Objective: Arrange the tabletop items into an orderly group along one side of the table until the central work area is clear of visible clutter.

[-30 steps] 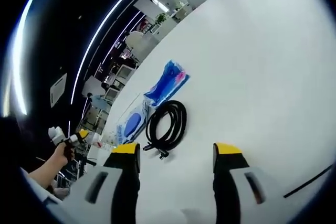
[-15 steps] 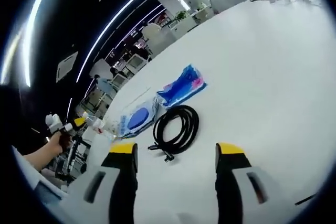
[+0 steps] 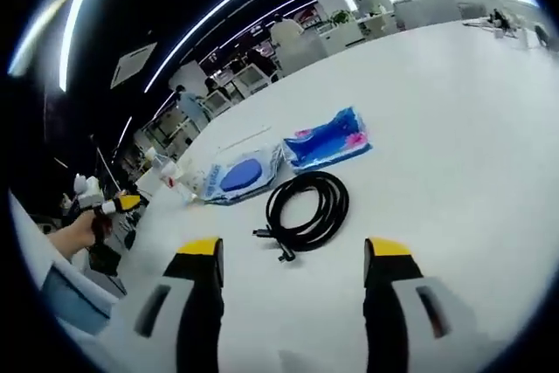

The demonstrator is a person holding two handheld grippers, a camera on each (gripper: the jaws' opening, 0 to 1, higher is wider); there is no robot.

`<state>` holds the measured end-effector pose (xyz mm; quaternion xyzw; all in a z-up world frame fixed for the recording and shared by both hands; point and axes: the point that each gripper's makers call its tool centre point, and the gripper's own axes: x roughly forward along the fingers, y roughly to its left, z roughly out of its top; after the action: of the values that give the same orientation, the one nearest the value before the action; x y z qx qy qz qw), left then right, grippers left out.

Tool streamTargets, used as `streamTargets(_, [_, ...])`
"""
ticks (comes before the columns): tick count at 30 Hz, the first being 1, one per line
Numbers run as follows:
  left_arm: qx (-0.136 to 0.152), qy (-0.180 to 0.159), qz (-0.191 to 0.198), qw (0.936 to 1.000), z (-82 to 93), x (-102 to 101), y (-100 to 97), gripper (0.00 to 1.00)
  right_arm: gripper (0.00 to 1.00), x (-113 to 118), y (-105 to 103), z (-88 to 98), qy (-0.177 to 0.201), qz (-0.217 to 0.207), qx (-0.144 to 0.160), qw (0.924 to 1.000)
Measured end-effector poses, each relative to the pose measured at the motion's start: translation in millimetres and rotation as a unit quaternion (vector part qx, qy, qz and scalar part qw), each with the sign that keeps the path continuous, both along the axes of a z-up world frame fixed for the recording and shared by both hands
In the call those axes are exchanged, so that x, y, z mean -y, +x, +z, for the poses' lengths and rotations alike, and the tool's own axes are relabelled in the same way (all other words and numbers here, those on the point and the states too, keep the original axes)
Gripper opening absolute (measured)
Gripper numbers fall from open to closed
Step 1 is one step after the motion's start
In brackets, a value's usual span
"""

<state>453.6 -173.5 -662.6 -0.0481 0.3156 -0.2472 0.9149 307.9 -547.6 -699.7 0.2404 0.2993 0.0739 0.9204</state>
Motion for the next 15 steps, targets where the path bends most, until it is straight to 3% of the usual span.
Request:
streamTargets(3, [-0.013, -0.002, -0.008, 0.9999, -5.5, -0.7, -21.9, 0.92, 0.65, -2.2, -4.5, 0.3, -0.013, 0.017, -0.004, 0.9998])
streamTargets(7, [-0.022, 0.021, -0.028, 0.9992, -14.0, -4.2, -44.2, 0.92, 0.65, -1.9, -8.0, -0.2, -0.014, 0.024, -0.006, 0.9996])
streamTargets(10, [-0.025, 0.028, -0.028, 0.9989, -14.3, -4.1, -54.3, 0.93, 0.65, -0.7, -9.5, -2.2, -0.018, 0.027, -0.009, 0.9994])
streamTargets(15, [-0.032, 0.012, -0.023, 0.9991, -13.9, -2.3, -62.5, 0.92, 0.65, -0.6, -10.6, -5.1, -0.016, 0.028, -0.010, 0.9994])
